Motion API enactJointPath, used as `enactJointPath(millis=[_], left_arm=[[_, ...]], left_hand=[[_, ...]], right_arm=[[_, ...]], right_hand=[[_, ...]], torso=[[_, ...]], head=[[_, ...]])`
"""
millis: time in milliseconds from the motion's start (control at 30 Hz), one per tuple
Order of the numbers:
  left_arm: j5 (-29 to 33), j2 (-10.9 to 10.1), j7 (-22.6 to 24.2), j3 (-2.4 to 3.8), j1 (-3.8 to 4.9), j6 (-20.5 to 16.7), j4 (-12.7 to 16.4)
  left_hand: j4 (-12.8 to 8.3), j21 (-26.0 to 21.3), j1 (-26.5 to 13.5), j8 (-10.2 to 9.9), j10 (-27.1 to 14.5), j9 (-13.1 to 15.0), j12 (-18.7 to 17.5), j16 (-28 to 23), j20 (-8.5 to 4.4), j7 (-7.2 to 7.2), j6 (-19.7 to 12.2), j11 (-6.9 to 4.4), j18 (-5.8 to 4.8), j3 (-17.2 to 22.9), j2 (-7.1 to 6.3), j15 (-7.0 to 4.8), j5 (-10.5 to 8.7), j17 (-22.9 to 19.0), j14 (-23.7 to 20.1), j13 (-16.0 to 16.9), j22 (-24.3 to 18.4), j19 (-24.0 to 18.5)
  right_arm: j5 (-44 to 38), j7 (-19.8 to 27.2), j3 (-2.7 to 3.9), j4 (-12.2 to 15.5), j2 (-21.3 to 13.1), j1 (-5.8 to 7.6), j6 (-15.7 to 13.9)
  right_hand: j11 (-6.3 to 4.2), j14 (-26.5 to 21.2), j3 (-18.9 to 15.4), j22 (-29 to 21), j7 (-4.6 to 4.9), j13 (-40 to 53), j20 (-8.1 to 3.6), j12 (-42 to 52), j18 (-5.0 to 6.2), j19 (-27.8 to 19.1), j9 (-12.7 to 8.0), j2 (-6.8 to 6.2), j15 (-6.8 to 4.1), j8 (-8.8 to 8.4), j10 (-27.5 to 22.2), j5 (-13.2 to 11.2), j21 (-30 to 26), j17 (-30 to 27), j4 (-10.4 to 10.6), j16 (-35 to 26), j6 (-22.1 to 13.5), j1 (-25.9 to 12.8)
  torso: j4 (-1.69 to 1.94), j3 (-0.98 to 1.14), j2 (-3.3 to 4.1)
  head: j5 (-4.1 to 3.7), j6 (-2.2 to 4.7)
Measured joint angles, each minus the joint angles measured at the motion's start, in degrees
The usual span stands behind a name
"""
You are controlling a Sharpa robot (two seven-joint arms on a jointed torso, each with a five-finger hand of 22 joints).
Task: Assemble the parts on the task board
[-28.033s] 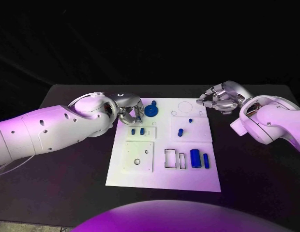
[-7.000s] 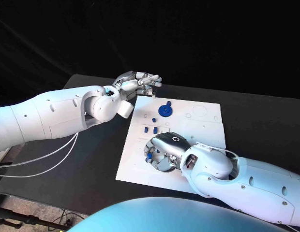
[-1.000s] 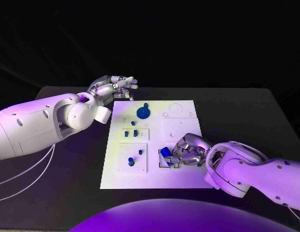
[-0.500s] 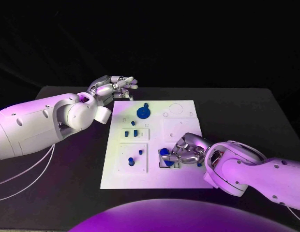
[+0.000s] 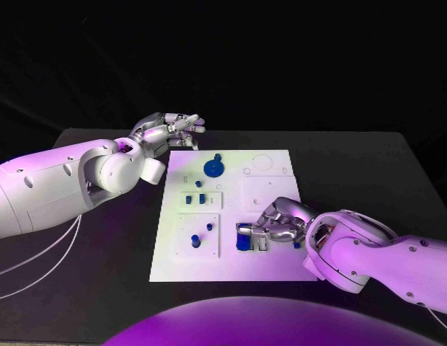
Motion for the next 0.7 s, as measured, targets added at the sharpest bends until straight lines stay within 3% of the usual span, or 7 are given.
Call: enactJointPath(millis=[133,233,300,467,700], left_arm=[[0.0,-0.02,0.0,0.0,0.0,0.0,0.01],[0.0,-0.05,0.0,0.0,0.0,0.0,0.03],[0.0,-0.09,-0.01,0.0,0.0,0.0,0.03],[0.0,-0.16,-0.02,0.0,0.0,0.0,0.03],[0.0,-0.17,-0.04,0.0,-0.01,0.0,0.03]], left_hand=[[0.0,0.0,0.0,0.0,0.0,0.0,0.0,0.0,0.0,0.0,0.0,0.0,0.0,0.0,0.0,0.0,0.0,0.0,0.0,0.0,0.0,0.0],[0.0,0.0,0.0,0.0,0.0,0.0,0.0,0.0,0.0,0.0,0.0,0.0,0.0,0.0,0.0,0.0,0.0,0.0,0.0,0.0,0.0,0.0],[0.0,0.0,0.0,0.0,0.0,0.0,0.0,0.0,0.0,0.0,0.0,0.0,0.0,0.0,0.0,0.0,0.0,0.0,0.0,-0.01,0.0,0.0],[0.0,0.0,0.0,0.0,0.0,0.0,0.0,0.0,0.0,0.0,0.0,0.0,0.0,0.0,0.0,0.0,0.0,0.0,0.0,-0.01,0.0,0.0],[0.17,0.0,0.0,0.21,0.0,-0.01,0.0,0.0,-0.21,0.0,0.0,0.0,0.0,-0.16,0.0,0.0,0.33,0.0,0.0,0.07,-0.07,0.21]], right_arm=[[-0.06,0.13,0.0,0.38,-0.27,-0.03,-0.25],[-0.08,0.43,0.0,0.9,-0.8,-0.04,-0.39],[-0.06,0.76,0.0,1.27,-1.18,-0.05,-0.4],[0.01,1.91,0.0,2.24,-2.05,-0.06,0.09],[-0.21,3.22,0.0,2.71,-2.27,-0.09,1.84]], right_hand=[[0.0,0.0,-0.47,0.0,0.0,0.0,0.0,0.01,0.0,0.0,0.27,1.53,0.0,0.0,0.0,1.48,0.0,0.0,-0.18,0.0,0.0,1.53],[0.0,0.0,-0.69,-0.01,-0.19,0.0,0.0,1.54,0.0,0.0,0.68,3.66,0.0,0.0,0.0,5.39,0.53,0.0,-0.1,0.0,0.19,4.23],[0.0,0.0,-0.69,-0.01,-0.35,0.0,0.0,2.1,0.0,0.0,0.81,4.09,0.0,0.0,0.0,6.43,1.13,0.0,-0.1,0.0,0.35,5.29],[-0.21,0.0,-2.03,-0.01,-0.92,0.0,0.0,3.55,0.0,0.0,1.36,2.93,0.0,0.0,-0.21,5.3,1.84,0.0,-0.49,0.0,0.92,10.7],[-0.72,0.01,-2.45,-0.01,-1.37,0.0,-0.42,4.22,0.01,0.0,2.12,2.98,-0.41,0.34,-0.11,4.77,2.01,0.04,-0.43,0.0,1.78,14.2]], torso=[[0.0,0.01,0.0],[0.02,0.03,0.0],[0.02,0.02,-0.01],[-0.01,0.04,-0.01],[-0.03,0.04,-0.02]], head=[[-0.01,0.0],[-0.01,0.0],[0.02,0.0],[0.15,0.0],[0.1,0.0]])
